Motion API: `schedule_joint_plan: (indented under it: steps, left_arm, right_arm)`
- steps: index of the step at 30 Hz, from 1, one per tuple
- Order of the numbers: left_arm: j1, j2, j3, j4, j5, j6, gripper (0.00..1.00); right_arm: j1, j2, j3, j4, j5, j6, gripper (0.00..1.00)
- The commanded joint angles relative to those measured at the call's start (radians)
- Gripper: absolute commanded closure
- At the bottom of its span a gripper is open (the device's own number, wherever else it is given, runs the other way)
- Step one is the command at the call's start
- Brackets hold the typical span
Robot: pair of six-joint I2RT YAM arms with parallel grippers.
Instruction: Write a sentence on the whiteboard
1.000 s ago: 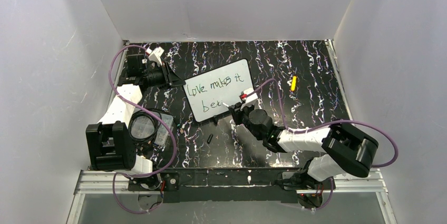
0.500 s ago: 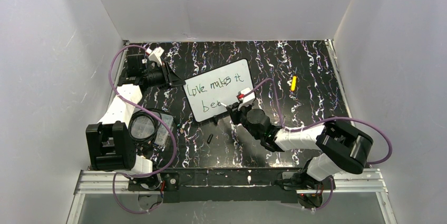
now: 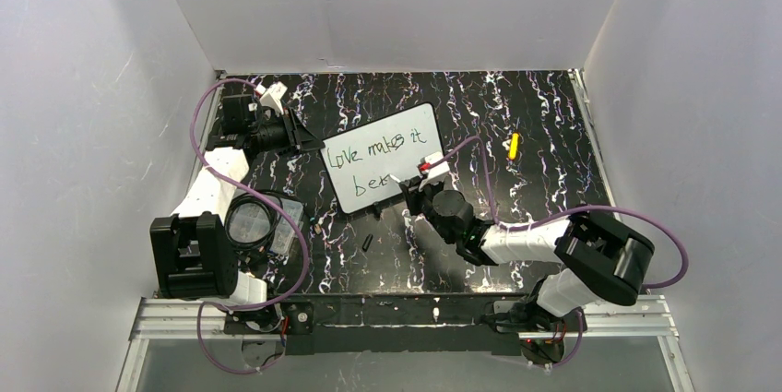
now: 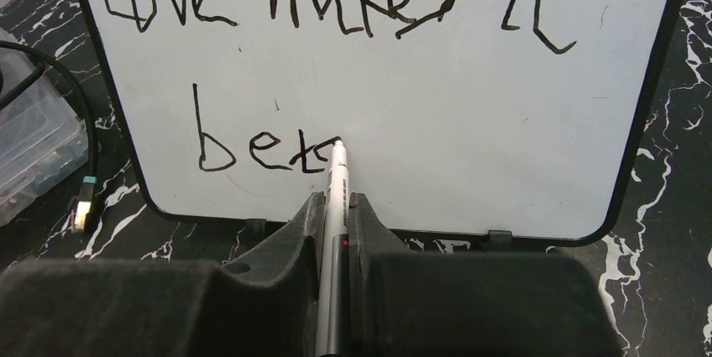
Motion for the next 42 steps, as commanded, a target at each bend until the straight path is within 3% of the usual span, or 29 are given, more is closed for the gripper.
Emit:
schedule_joint_plan:
  steps: [1, 13, 42]
  left_arm:
    - [-0.010, -0.016, 0.017, -0.015, 0.025, -0.004, 0.81]
    - [-0.010, -0.014, 0.018, -0.015, 0.025, -0.004, 0.81]
    - [-0.011, -0.016, 0.021, -0.015, 0.029, -0.006, 0.81]
  right_arm:
    - [-0.010, -0.038, 0.006, 0.044, 0.026, -0.012, 0.99]
    - [-0.010, -0.052, 0.047, 0.016, -0.044, -0.010, 0.99]
    - [-0.013, -0.004, -0.021, 0.004, -0.016, 0.078, 0.99]
